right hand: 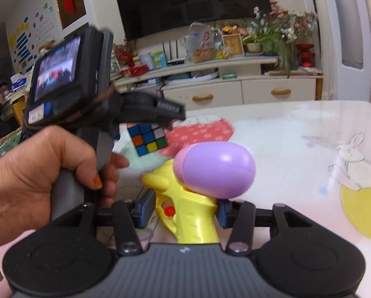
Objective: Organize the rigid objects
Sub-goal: 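Grasp the Rubik's cube with the left gripper while the right gripper holds the yellow toy, then carry the Rubik's cube and yellow toy toward the cardboard box with both grippers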
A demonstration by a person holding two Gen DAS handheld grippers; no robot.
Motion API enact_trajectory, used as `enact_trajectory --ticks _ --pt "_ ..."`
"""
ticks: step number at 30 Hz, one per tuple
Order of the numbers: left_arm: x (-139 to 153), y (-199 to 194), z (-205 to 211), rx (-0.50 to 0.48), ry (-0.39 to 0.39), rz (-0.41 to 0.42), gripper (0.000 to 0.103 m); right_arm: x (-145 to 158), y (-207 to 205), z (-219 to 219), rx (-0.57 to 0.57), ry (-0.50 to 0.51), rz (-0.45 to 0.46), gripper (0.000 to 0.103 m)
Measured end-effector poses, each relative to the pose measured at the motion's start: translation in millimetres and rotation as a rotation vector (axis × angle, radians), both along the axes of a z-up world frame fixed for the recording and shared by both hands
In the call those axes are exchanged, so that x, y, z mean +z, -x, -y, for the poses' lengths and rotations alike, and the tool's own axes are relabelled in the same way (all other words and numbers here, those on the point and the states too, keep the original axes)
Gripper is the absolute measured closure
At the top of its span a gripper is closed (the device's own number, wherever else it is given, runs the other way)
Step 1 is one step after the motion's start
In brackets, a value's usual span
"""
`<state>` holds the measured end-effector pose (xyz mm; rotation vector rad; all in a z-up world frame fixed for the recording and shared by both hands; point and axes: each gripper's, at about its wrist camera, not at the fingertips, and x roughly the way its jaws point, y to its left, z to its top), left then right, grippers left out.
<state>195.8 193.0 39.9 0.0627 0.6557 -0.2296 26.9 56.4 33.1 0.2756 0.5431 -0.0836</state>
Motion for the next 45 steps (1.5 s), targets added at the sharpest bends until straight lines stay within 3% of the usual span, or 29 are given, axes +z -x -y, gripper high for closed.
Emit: enact_trajectory --ticks 2,3,7,11,20,28,32,39,45 --pt "-1 -3 -2 -0.001 0.01 -0.022 0.02 1 1 -1 0.003 -0.008 0.01 0.059" --pt "-1 1 -3 0.001 0.004 -0.028 0.031 1 1 -2 0.008 -0.011 0.015 0.063" --pt "0 4 -13 0.005 0.007 -0.039 0.036 1 1 -9 0.055 -0.004 0.023 0.074" --pt "0 13 -21 -0.024 -0.011 -0.044 0.036 2 1 -13 0.078 0.035 0.031 0.076" --pt "15 44 -51 -0.043 -0.003 -0.041 0.036 -3 -9 -13 0.108 0.017 0.001 0.074" --pt "29 102 -89 -0.059 0.004 -0.054 0.036 -6 -19 -15 0.108 -0.008 -0.023 0.072" --pt "28 128 -106 -0.058 -0.014 -0.072 0.036 -6 -22 -21 0.101 0.004 -0.034 0.082" --pt "27 158 -128 -0.052 -0.034 -0.082 0.036 -5 -12 -37 0.096 0.053 -0.036 0.083" --pt "29 173 -140 -0.058 -0.004 -0.089 0.036 -1 10 -53 0.084 0.081 -0.038 0.083"
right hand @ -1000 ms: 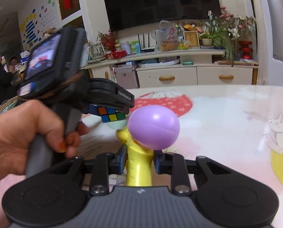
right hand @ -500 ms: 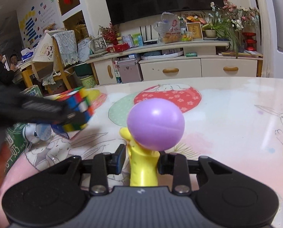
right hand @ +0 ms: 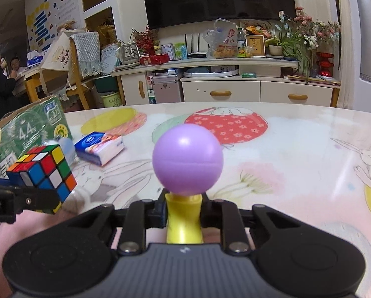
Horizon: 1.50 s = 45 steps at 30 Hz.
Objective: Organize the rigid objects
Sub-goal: 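Carry the Rubik's cube and yellow toy toward the cardboard box with both grippers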
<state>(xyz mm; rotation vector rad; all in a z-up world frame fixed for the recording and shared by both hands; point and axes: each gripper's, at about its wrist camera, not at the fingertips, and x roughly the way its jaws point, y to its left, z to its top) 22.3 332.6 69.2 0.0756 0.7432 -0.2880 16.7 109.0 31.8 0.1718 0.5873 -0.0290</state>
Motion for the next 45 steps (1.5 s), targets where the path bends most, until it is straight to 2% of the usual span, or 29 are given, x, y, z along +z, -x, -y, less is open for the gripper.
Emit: enact_trajectory --ticks 13,18,24,34,45 --pt "5 23 -10 -0.072 0.012 -0.004 0.036 31 55 -37 -0.046 -0.003 0.025 0.083" --pt "12 27 -15 -0.101 0.006 0.018 0.036 44 67 -45 -0.065 0.011 0.038 0.083" --pt "25 31 -27 -0.112 0.034 0.034 0.036 60 77 -59 -0.065 0.036 0.054 0.083" --pt "52 35 -54 -0.113 0.086 0.076 0.036 85 72 -83 -0.019 0.069 0.083 0.083" --pt "79 25 -105 0.0 0.104 0.144 0.036 113 45 -123 0.079 0.122 0.137 0.083"
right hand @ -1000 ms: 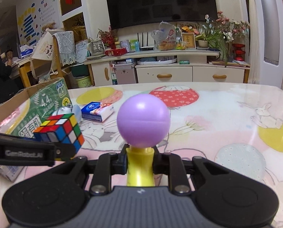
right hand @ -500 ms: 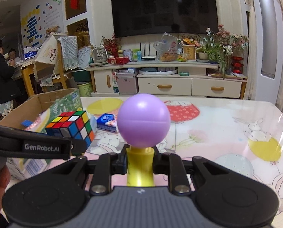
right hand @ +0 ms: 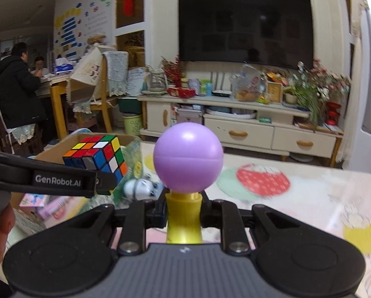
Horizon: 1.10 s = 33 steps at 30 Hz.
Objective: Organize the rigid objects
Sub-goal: 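Carry the Rubik's cube and yellow toy toward the cardboard box with both grippers, then open both grippers to drop the cube and yellow toy into the cardboard box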
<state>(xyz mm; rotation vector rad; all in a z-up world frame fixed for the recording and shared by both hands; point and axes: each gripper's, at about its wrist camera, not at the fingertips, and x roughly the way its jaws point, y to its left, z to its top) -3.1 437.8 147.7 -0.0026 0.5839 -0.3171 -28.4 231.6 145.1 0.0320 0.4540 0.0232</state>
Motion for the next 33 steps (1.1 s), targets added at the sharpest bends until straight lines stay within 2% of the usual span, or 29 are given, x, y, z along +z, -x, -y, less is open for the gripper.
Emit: enact_trajectory --ticks 11,20,21,22,31,33 --pt "5 -26 -54 0.182 0.016 0.001 0.036 15 -55 -58 0.14 0.02 0.025 0.083" --pt "1 -52 -75 0.301 0.011 -0.051 0.04 8 -109 -103 0.238 0.088 -0.016 0.083" --pt "-1 -55 -77 0.307 0.016 -0.059 0.05 6 -113 -108 0.249 0.097 -0.023 0.083" --pt "-1 -56 -80 0.315 0.015 -0.069 0.054 4 -118 -112 0.257 0.109 -0.03 0.083" --pt "-2 -59 -92 0.383 0.042 -0.103 0.053 -12 -151 -142 0.339 0.124 -0.085 0.083" --pt "-2 -63 -98 0.412 0.04 -0.102 0.052 -14 -153 -147 0.359 0.117 -0.084 0.079"
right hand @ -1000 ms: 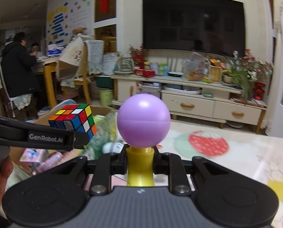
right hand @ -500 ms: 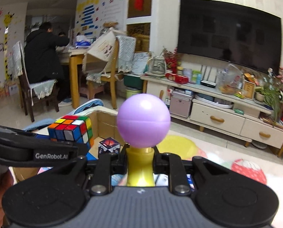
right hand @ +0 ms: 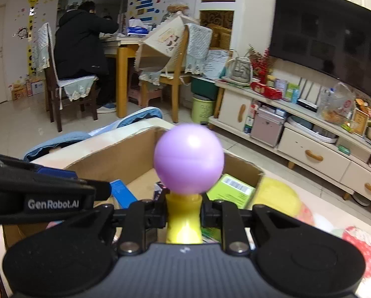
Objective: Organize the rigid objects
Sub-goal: 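Open both grippers to drop the cube and yellow toy into the cardboard box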
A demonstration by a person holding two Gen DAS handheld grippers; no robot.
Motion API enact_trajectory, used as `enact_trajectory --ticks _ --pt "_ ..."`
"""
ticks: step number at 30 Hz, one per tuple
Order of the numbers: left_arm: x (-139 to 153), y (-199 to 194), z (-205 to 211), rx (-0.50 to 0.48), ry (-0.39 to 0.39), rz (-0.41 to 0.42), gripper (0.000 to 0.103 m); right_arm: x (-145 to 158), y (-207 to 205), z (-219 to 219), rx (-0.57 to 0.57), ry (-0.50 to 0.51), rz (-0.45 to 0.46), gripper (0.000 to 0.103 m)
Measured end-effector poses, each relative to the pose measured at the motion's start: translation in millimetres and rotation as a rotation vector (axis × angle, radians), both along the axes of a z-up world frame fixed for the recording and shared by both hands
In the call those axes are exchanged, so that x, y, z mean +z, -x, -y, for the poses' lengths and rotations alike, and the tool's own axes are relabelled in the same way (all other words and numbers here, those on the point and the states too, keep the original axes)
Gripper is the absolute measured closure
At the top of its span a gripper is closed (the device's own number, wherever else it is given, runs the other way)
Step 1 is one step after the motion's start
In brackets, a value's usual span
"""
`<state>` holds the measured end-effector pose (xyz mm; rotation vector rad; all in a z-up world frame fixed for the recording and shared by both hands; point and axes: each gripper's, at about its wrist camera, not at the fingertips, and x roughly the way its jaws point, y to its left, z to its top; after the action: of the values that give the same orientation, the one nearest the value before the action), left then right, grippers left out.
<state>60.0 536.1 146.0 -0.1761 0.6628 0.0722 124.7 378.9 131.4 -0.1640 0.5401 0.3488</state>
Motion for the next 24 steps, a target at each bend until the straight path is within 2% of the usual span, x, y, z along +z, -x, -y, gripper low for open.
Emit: enact_trajectory --ticks 1,2,7,8,9,11,18,24 --pt "0 0 -2 0.012 0.004 0.001 0.048 -1 -2 -1 -0.002 0.003 -0.009 0.076" --pt "1 0 -4 0.024 0.014 0.001 0.045 -1 -2 -1 -0.011 0.004 -0.006 0.068" --pt "5 4 -5 0.046 0.028 0.017 0.016 4 8 11 -0.045 -0.036 0.031 0.036" --pt "5 5 -4 0.045 0.028 0.019 0.014 6 12 14 -0.052 -0.045 0.041 0.029" --pt "5 5 -2 0.043 0.028 0.023 0.01 7 14 15 -0.057 -0.056 0.05 0.026" --pt "6 7 0 0.039 0.03 0.031 0.007 12 19 21 -0.067 -0.075 0.061 0.024" --pt "6 8 7 0.023 0.033 0.038 0.004 22 45 48 -0.164 -0.096 0.136 0.02" --pt "5 10 10 -0.007 0.039 0.039 0.002 10 71 83 -0.297 -0.087 0.162 0.02"
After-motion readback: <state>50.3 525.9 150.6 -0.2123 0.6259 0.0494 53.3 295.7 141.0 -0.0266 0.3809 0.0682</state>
